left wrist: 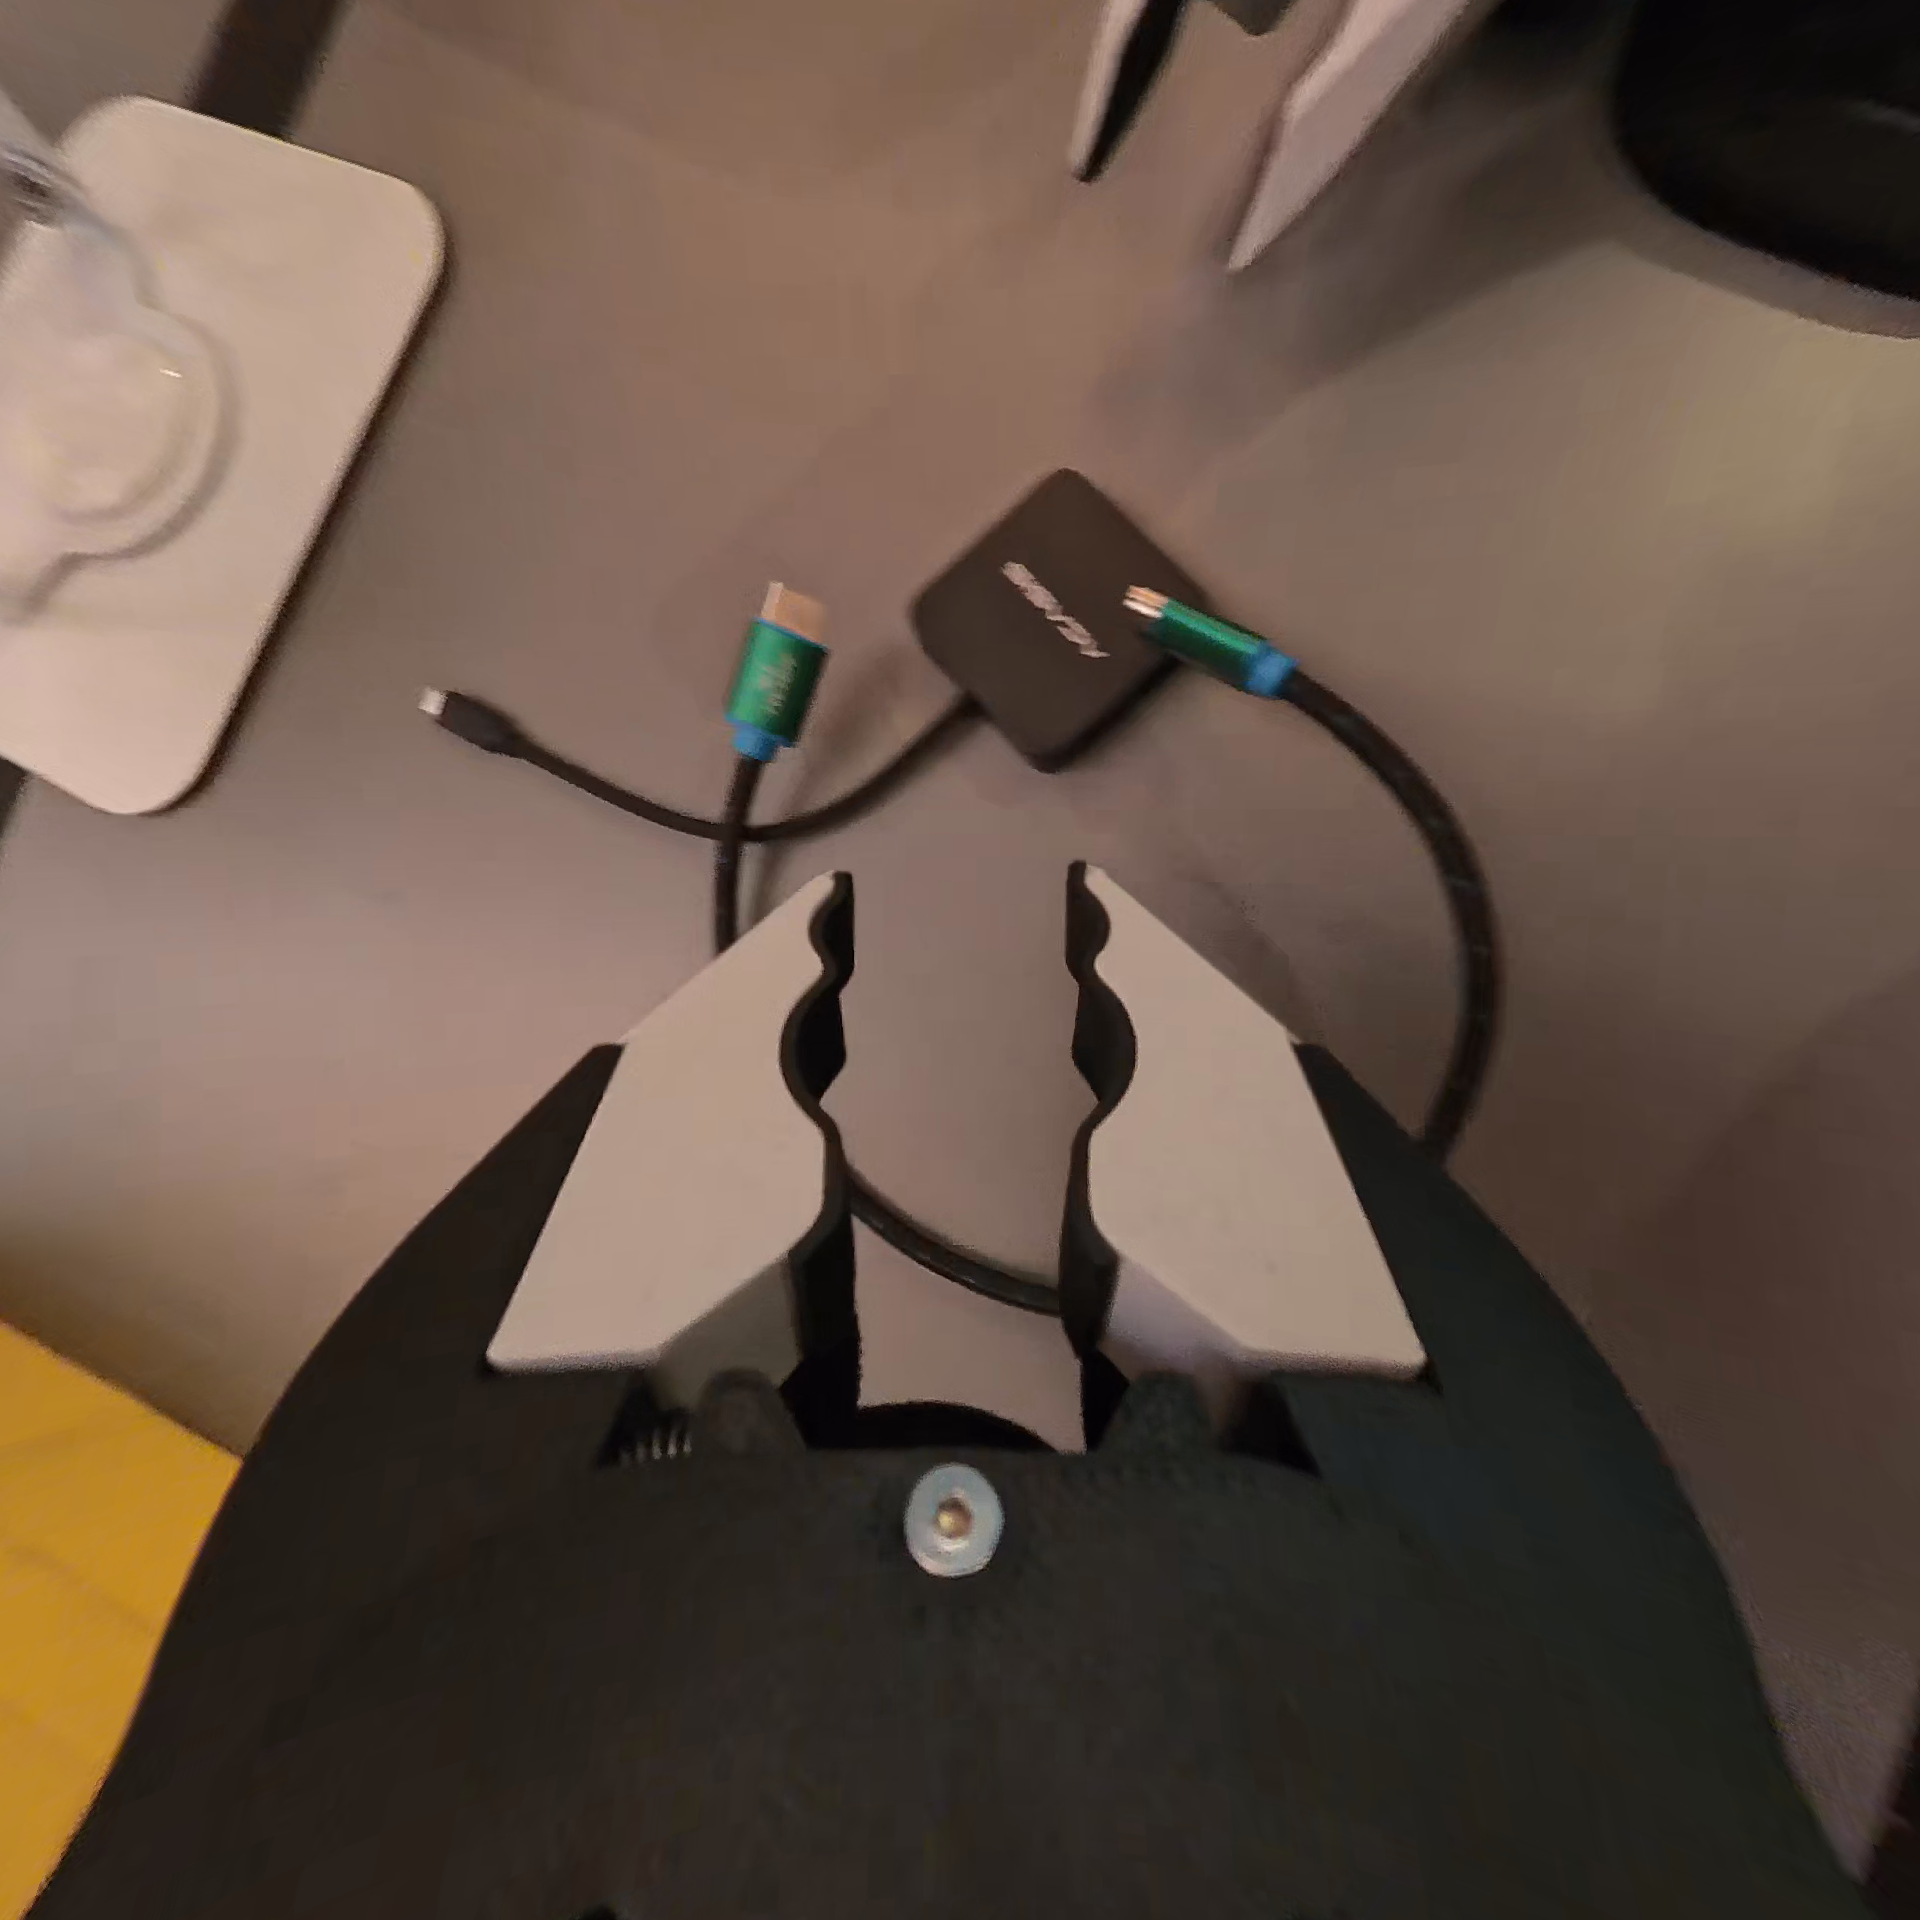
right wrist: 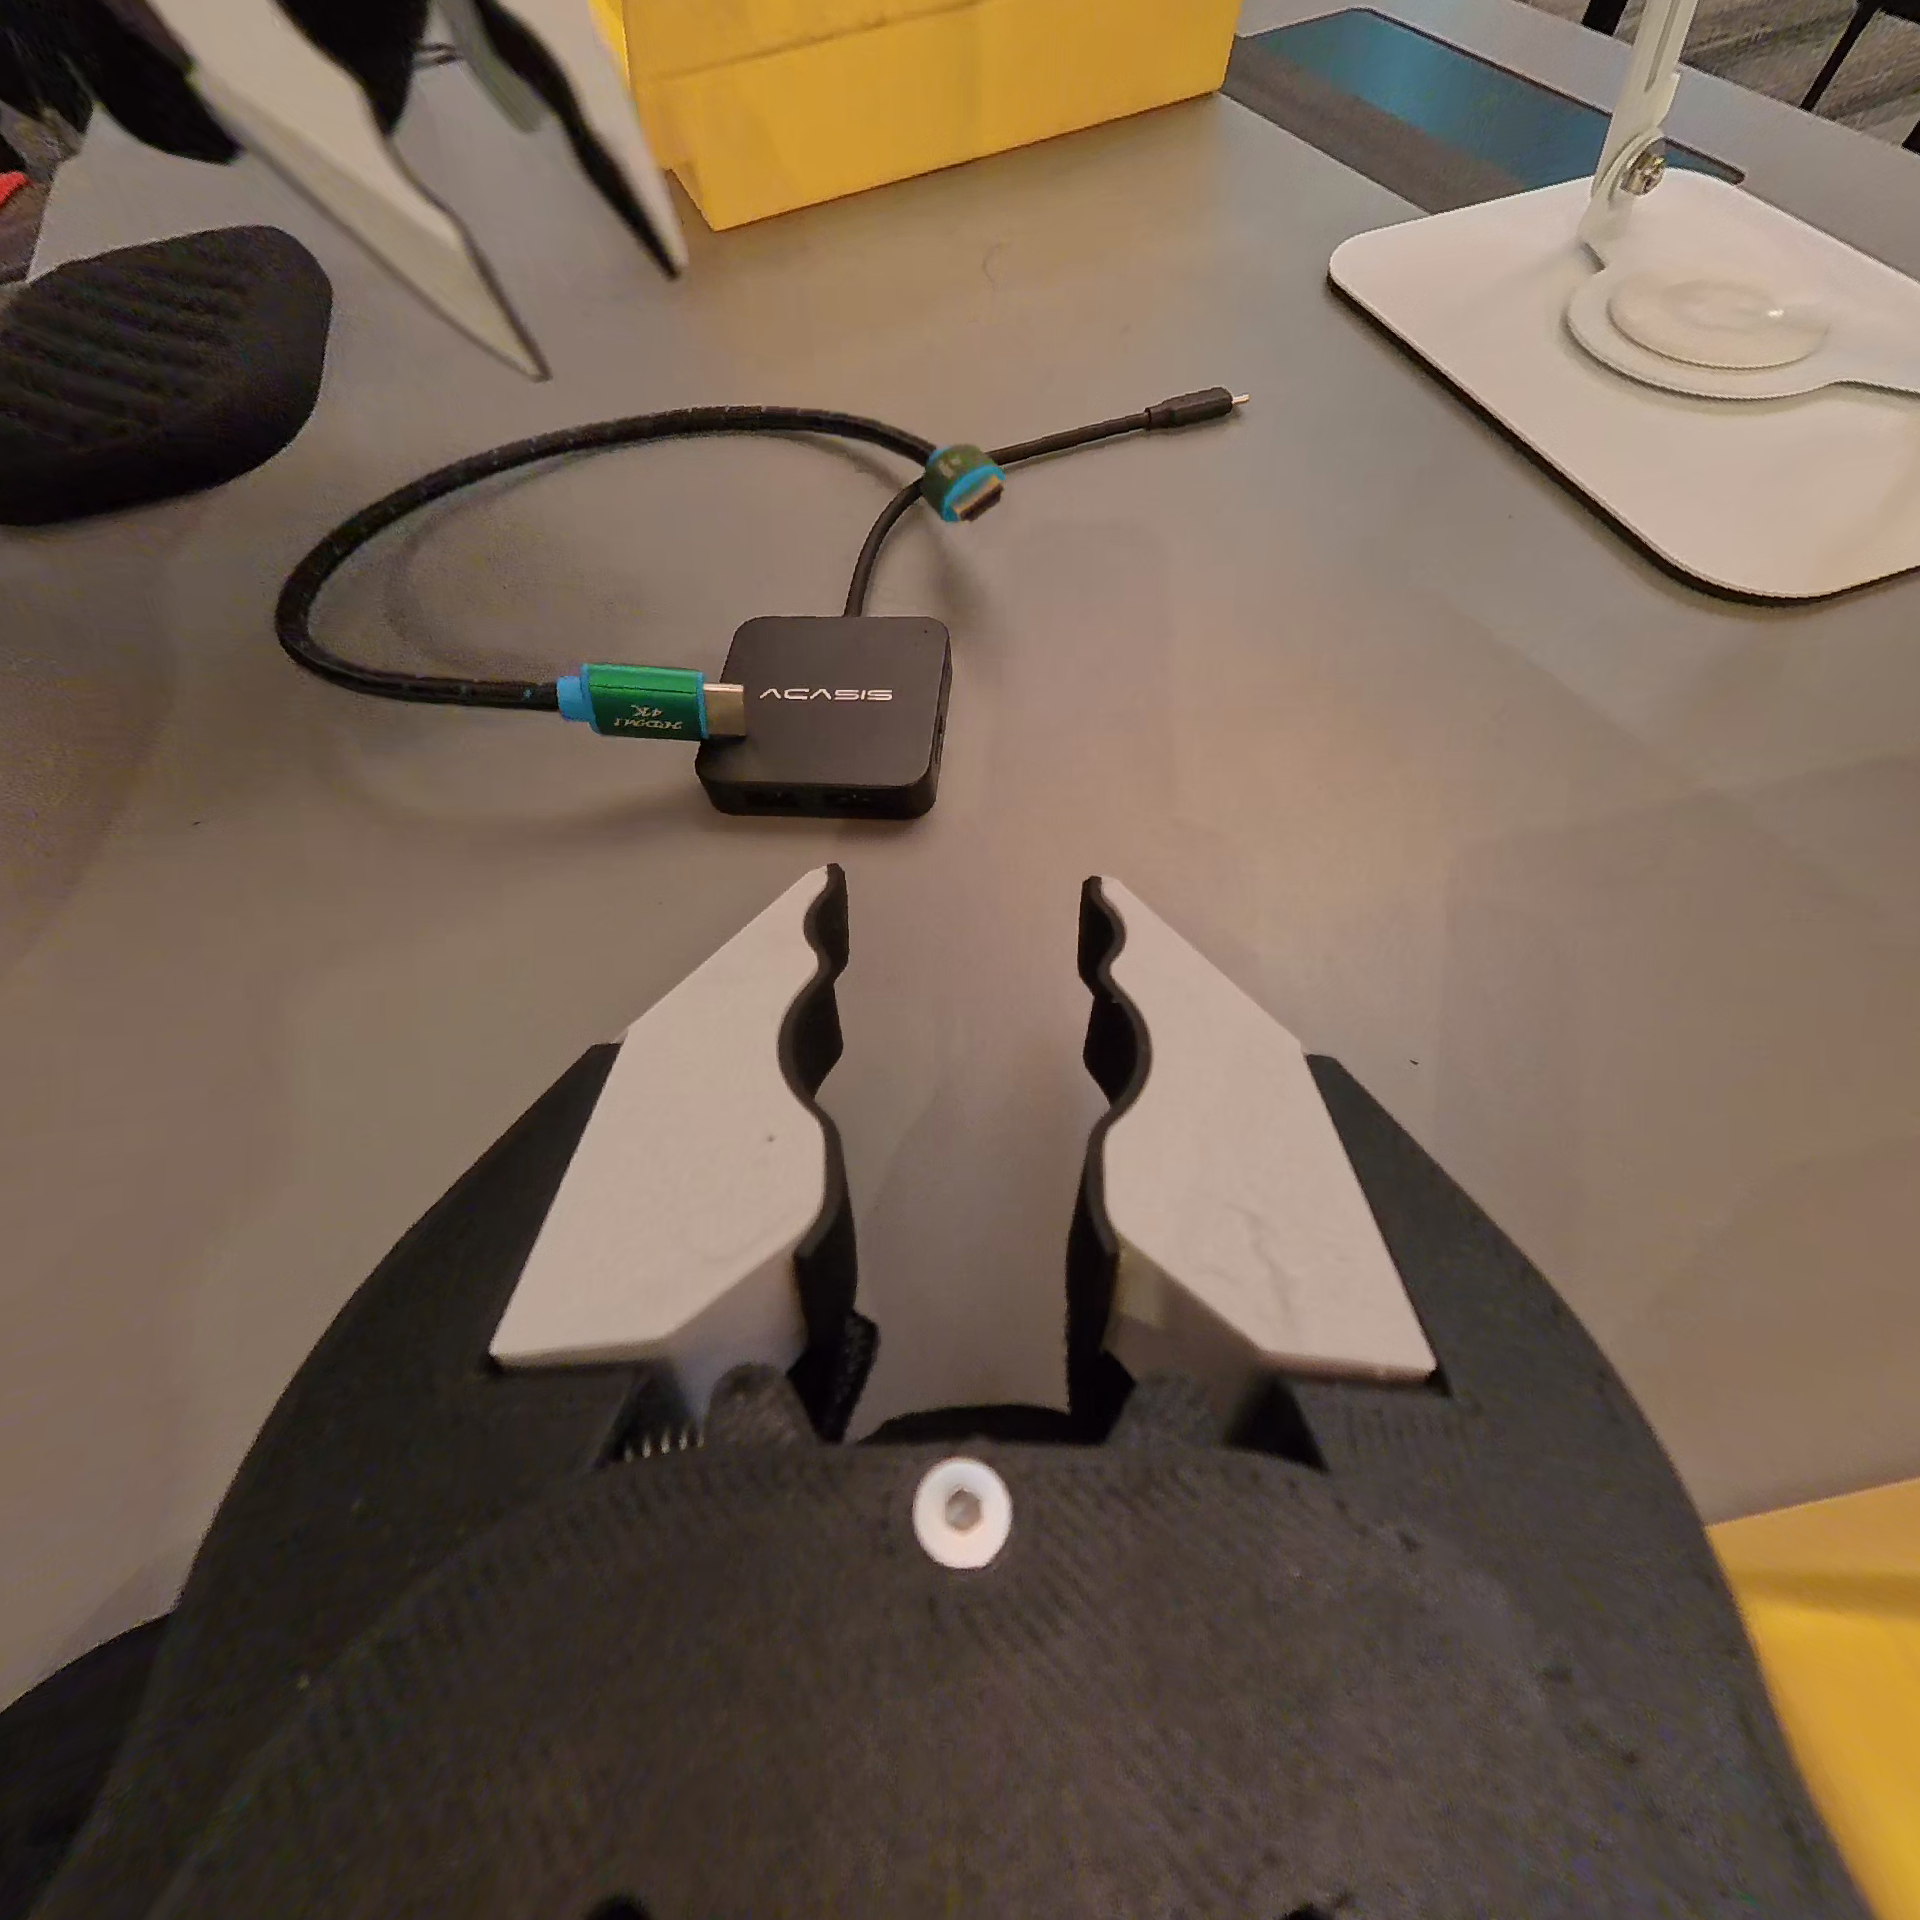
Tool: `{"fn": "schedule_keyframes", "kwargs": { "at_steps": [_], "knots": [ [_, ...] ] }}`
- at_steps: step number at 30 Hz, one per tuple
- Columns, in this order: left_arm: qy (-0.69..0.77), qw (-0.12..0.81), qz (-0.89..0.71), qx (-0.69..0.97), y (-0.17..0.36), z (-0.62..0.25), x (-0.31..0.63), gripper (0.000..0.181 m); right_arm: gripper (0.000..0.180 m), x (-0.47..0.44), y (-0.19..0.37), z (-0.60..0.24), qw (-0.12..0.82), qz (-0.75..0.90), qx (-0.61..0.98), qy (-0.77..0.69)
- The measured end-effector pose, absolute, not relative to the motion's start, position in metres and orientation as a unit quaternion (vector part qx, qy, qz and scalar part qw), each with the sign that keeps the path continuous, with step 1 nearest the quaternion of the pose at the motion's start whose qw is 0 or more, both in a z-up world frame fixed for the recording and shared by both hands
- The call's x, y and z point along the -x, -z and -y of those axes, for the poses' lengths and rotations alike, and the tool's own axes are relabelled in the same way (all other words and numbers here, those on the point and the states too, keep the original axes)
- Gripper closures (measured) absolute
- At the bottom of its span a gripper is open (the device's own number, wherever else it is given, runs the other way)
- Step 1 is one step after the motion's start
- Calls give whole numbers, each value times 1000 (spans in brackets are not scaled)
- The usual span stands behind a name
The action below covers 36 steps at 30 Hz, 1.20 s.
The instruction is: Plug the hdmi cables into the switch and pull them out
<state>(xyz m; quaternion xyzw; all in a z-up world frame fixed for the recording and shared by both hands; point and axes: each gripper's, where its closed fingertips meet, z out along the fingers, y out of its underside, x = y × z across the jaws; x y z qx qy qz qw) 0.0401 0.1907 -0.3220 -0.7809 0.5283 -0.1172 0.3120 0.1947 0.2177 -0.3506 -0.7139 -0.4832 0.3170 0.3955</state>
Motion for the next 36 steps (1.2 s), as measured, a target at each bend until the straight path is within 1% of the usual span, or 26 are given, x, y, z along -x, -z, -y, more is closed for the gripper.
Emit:
{"fn": "schedule_keyframes", "kwargs": {
  "at_steps": [6,10,17,20,24,28,32,34,35,36],
  "knots": [
    [39,306,-546,779,346,-235,-29,137,137,-195,350,-218,396,482,714,-318],
    [48,304,-542,782,349,-237,-28,136,136,-195,350,-219,396,479,716,-318],
    [48,290,-551,781,355,-208,-19,135,132,-191,358,-217,369,486,729,-311],
    [68,279,-545,788,362,-195,-18,132,123,-183,360,-210,351,493,733,-310],
    [71,259,-557,786,377,-184,-18,127,121,-169,355,-204,352,543,727,-230],
    [96,227,-584,774,386,-165,-28,130,118,-137,339,-184,359,584,692,-226],
    [139,194,-607,758,390,-139,-42,134,119,-108,349,-152,331,642,651,-231],
    [143,177,-623,748,390,-130,-43,131,121,-105,359,-141,315,668,639,-214],
    [152,167,-630,743,390,-123,-44,124,121,-103,362,-136,311,674,635,-214],
    [151,163,-634,741,390,-120,-45,120,122,-102,364,-129,301,679,632,-222]
  ]
}}
